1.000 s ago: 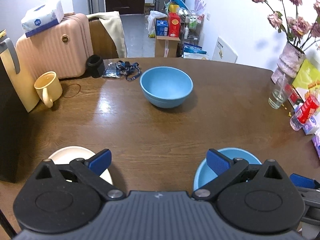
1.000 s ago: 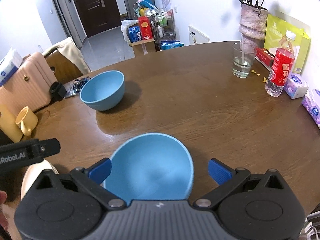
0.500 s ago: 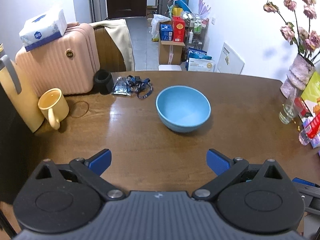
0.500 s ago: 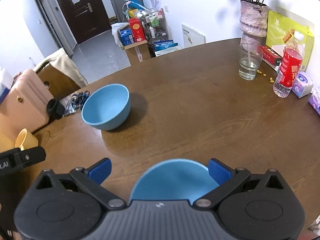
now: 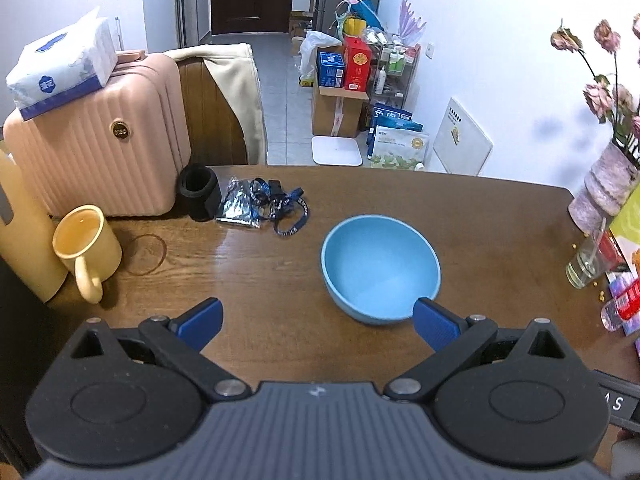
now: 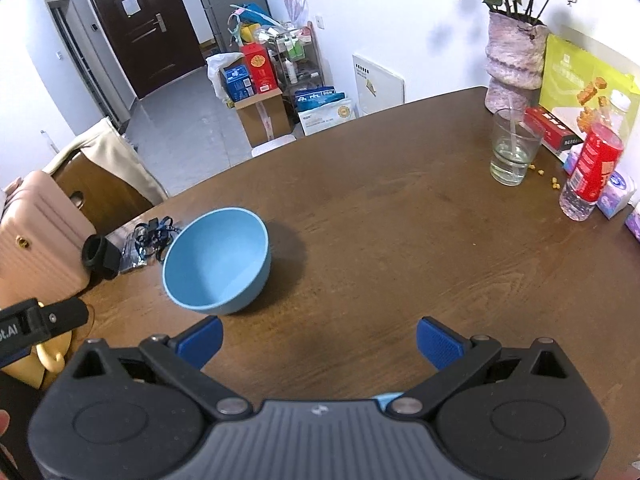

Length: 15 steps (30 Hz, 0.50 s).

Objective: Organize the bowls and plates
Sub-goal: 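Move both open tools toward the lone blue bowl beside the lanyard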

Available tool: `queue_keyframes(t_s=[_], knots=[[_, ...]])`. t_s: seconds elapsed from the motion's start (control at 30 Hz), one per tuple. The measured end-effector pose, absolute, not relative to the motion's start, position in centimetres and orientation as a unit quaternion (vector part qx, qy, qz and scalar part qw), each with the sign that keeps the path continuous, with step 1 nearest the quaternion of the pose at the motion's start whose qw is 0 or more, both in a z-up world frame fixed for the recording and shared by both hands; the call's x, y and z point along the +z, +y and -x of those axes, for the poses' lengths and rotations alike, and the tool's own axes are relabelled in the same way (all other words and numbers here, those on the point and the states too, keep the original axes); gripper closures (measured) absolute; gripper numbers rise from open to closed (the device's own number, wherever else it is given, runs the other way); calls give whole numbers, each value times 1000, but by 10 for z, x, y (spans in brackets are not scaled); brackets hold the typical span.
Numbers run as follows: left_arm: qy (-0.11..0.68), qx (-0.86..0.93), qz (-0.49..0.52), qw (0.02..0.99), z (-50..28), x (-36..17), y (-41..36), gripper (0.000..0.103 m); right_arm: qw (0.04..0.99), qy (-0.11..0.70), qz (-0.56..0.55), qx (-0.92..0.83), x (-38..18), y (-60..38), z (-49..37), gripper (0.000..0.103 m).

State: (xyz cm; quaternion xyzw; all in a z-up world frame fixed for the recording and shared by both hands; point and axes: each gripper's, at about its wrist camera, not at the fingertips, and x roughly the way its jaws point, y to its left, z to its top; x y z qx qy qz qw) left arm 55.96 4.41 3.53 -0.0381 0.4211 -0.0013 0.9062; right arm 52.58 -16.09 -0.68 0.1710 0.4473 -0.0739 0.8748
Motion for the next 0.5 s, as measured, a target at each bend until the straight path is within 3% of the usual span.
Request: queue_keyframes(t_s=[0.5], knots=[[444, -17, 25, 896, -629, 7, 47, 0, 862, 472, -160, -89, -25, -144, -589, 0]])
